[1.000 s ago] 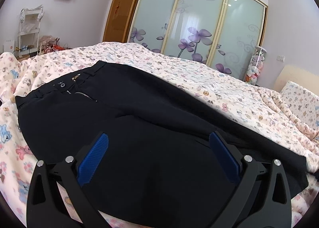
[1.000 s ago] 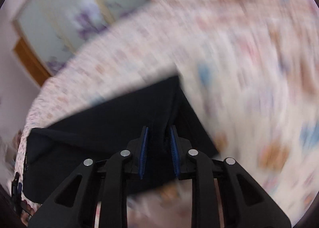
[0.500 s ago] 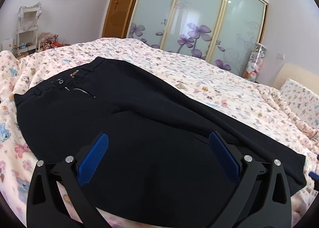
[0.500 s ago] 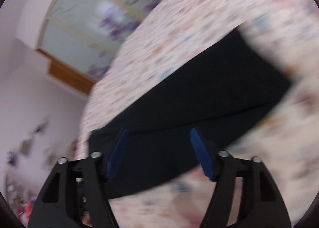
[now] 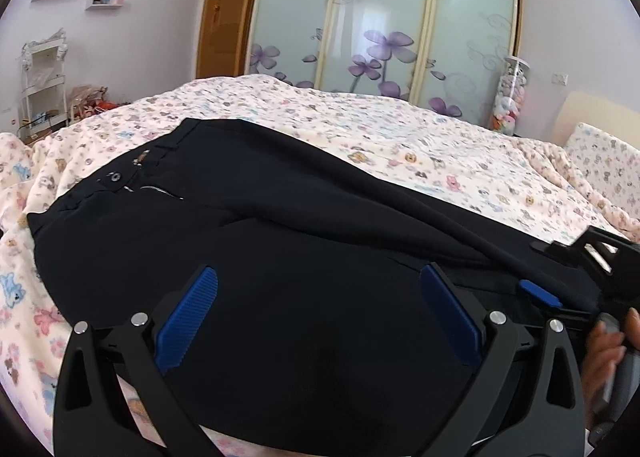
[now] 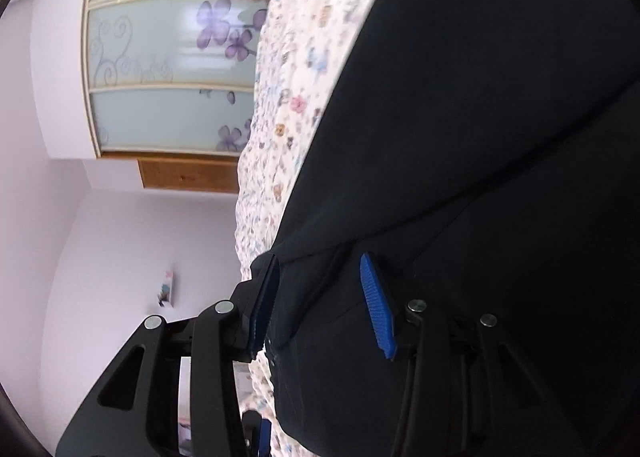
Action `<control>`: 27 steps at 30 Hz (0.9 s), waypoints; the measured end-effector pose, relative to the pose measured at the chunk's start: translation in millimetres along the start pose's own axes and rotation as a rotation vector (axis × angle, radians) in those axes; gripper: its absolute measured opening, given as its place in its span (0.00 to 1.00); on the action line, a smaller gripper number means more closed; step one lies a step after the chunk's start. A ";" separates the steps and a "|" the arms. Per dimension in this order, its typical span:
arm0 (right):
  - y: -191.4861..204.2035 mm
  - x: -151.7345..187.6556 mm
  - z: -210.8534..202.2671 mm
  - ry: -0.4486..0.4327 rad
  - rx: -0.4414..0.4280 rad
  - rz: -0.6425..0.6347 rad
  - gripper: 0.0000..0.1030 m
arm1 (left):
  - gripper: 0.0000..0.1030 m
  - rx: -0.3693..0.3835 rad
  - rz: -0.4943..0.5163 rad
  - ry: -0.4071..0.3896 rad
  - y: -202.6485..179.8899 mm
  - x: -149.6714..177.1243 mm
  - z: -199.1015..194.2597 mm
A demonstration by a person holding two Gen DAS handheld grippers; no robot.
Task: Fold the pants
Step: 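Lift the hems with the right gripper and carry them toward the waistband, then lay the hems over the waistband with the right gripper, folding the legs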
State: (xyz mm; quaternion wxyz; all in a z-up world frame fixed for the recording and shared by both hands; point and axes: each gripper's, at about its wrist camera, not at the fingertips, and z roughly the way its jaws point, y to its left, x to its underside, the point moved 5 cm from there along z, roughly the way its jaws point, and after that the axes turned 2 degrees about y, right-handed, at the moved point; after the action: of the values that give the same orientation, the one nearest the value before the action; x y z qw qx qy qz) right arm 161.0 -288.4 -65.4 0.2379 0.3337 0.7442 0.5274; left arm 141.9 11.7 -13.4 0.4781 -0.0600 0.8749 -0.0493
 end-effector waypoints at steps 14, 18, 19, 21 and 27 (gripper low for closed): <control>-13.6 -6.5 8.3 -0.145 0.004 0.066 0.06 | 0.98 -0.014 0.028 0.027 -4.3 5.0 5.5; -6.7 -4.3 5.2 -0.172 -0.004 0.015 0.04 | 0.98 -0.014 0.029 0.029 -4.4 4.7 6.0; -5.3 -3.6 2.4 -0.176 -0.008 0.001 0.04 | 0.98 -0.014 0.029 0.030 -4.4 4.8 6.1; -3.4 -2.4 1.5 -0.182 -0.012 -0.018 0.03 | 0.98 -0.016 0.026 0.035 -3.7 5.5 6.9; -10.8 -0.6 -28.5 -0.229 -0.012 -0.056 0.00 | 0.98 -0.018 0.020 0.041 -2.3 6.7 8.3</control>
State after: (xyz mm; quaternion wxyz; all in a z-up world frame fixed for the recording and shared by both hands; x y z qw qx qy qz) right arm 138.6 -309.0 -66.2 0.3379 0.3697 0.7181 0.4832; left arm 145.5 8.2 -23.1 0.4599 -0.0543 0.8855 -0.0380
